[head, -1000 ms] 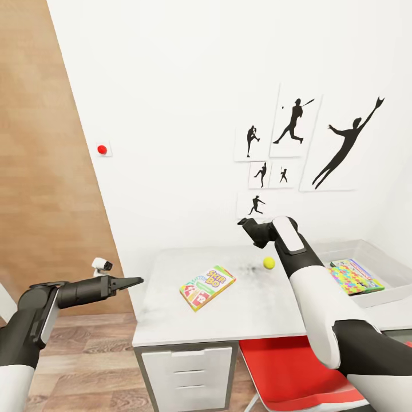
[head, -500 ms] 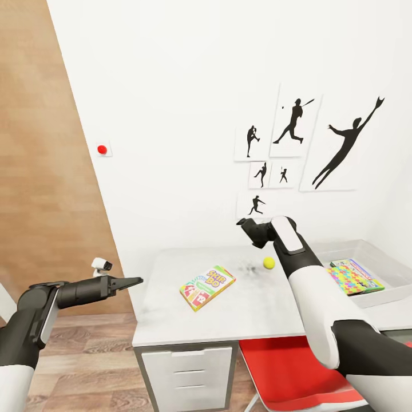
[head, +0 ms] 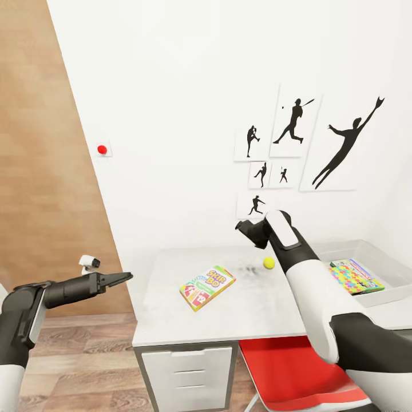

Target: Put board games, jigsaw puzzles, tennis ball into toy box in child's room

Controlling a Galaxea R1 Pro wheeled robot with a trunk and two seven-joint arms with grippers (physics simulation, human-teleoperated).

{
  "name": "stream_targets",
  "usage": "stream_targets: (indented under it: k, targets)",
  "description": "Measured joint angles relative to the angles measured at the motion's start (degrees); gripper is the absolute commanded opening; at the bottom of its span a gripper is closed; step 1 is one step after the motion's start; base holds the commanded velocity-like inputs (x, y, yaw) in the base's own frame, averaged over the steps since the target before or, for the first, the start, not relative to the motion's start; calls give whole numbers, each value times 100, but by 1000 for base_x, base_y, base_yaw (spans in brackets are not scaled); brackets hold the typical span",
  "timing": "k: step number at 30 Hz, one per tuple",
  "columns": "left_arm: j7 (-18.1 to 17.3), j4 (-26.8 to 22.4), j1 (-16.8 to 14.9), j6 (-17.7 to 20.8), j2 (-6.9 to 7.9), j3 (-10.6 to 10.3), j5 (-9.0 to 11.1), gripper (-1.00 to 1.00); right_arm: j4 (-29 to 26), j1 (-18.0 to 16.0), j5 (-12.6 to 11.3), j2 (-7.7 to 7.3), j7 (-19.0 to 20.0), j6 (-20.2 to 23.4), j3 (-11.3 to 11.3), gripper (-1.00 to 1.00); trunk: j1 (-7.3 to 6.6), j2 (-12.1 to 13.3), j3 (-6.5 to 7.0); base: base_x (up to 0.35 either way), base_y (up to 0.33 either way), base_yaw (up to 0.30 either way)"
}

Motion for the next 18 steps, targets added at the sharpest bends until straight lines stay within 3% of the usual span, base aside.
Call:
stream_targets:
  k: [3,6,9,13,16,18]
  targets:
    - [0,211,-39,10,173,55,-12,100,12,-109,12,119,-35,385,152,100,0,0,0,0,0,0]
    - [143,405,-77,13,320,70,-18,100,18,-137,23,217,-74,501,231,100,0,0,0,0,0,0]
    - [691,569,-139,13,448,78,-26,100,17,-149,27,265,-113,549,277,100,0,0,0,0,0,0]
    - [1541,644,-170,20,500,80,-25,100,11,-154,30,291,-139,529,300,100,0,0,0,0,0,0]
    - [1889,665,-176,18,530,115,-26,100,-4,-149,34,313,-160,510,310,100,0,0,0,0,0,0]
    - [2018,707,-176,12,542,260,-35,100,-13,-148,35,339,-204,501,318,100,0,0,0,0,0,0]
